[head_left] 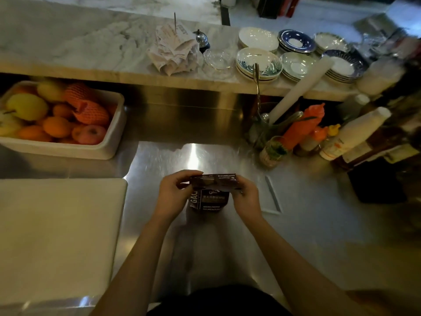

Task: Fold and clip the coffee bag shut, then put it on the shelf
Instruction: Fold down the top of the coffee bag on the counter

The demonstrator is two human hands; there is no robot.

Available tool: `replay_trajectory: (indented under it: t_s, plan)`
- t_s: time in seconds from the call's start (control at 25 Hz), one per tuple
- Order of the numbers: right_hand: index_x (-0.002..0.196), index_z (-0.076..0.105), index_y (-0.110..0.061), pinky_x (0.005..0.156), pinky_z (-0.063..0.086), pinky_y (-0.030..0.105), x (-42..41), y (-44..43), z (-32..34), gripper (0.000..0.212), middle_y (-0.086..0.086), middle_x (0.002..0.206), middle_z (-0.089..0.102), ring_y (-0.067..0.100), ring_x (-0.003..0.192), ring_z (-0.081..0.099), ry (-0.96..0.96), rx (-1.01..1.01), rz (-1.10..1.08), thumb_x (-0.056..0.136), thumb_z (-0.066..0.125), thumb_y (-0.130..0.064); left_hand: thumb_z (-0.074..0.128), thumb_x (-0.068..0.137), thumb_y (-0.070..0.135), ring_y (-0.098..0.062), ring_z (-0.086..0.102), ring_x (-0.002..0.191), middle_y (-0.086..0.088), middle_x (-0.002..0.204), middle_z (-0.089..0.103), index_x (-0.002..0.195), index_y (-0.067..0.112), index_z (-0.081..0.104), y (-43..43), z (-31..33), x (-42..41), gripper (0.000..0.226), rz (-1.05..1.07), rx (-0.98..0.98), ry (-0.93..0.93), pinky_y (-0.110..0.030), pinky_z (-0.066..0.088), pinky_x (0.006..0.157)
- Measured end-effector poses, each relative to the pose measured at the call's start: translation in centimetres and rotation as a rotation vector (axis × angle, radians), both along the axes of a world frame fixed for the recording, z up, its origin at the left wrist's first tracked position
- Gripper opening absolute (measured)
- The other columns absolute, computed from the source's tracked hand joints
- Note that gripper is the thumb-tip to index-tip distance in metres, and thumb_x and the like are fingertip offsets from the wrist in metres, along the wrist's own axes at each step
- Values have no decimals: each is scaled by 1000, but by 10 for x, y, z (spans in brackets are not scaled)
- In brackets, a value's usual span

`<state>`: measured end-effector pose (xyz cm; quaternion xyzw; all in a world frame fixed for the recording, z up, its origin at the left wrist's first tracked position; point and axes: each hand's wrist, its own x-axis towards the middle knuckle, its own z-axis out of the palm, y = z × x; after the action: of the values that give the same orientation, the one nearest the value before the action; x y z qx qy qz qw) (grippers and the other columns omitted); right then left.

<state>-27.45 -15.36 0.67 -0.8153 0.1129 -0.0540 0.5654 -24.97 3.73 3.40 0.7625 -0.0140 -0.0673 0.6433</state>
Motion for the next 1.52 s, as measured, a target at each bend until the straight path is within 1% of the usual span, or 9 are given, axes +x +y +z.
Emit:
replay_trajectory:
  t_s: [0.2,0.36,0.44,0.56,0.76,1.0,1.16,1.32,1.52]
  plan:
    - [95,72,-18,79,58,24,-47,0,3,19,-2,89,74,10,88,71,22,111,-112,92,59,-5,68,86,8,-3,70,87,2,92,75,97,15,75,-8,2,-38,15,-6,-47,12,-13,52,76]
    - [96,70,-19,80,59,30,-66,-7,10,15,2,92,75,15,90,71,-19,130,-112,94,58,-10,66,88,16,-4,71,83,2,89,76,96,18,74,-22,2,-58,12,73,-40,25,-15,53,71]
    - [99,70,-16,79,58,25,-72,-13,14,14,3,95,74,15,92,71,-53,136,-117,95,57,-11,66,88,21,-6,72,83,3,89,76,94,21,74,-30,3,-69,10,106,-32,18,-19,54,71]
    - [97,67,-14,73,54,14,-80,-21,23,12,-3,90,72,3,85,69,-78,182,-97,94,58,-8,65,90,24,-5,72,81,6,87,76,90,25,72,-47,10,-86,8,155,-36,1,-23,58,71]
    - [89,65,-16,66,50,9,-88,-38,24,6,-10,82,69,-7,76,66,-73,185,-38,93,61,-14,67,89,19,-3,72,79,7,86,75,91,21,72,-68,17,-101,6,249,-48,-4,-16,54,66]
    - [92,65,-21,75,58,25,-93,-42,22,3,-8,86,71,4,82,69,-24,161,48,91,64,-18,76,80,22,-3,73,83,9,89,75,98,22,73,-75,17,-105,18,240,-27,44,-14,54,69]
    - [102,67,-31,85,59,42,-87,-35,27,22,0,98,75,16,93,72,-10,171,79,87,69,-15,78,78,24,-4,73,84,8,90,76,98,26,72,-71,12,-100,21,164,16,47,-17,56,73]
    - [103,63,-36,88,59,44,-87,-25,31,29,-2,101,73,15,97,70,11,183,95,87,67,-12,77,78,23,-7,74,78,4,87,76,97,20,73,-63,6,-96,19,156,13,70,-20,56,66]
    - [111,63,-25,88,58,42,-81,-22,33,30,3,104,73,17,99,70,38,193,53,86,68,-9,77,79,20,-9,74,77,2,86,76,91,25,73,-62,7,-89,14,125,-58,79,-23,57,67]
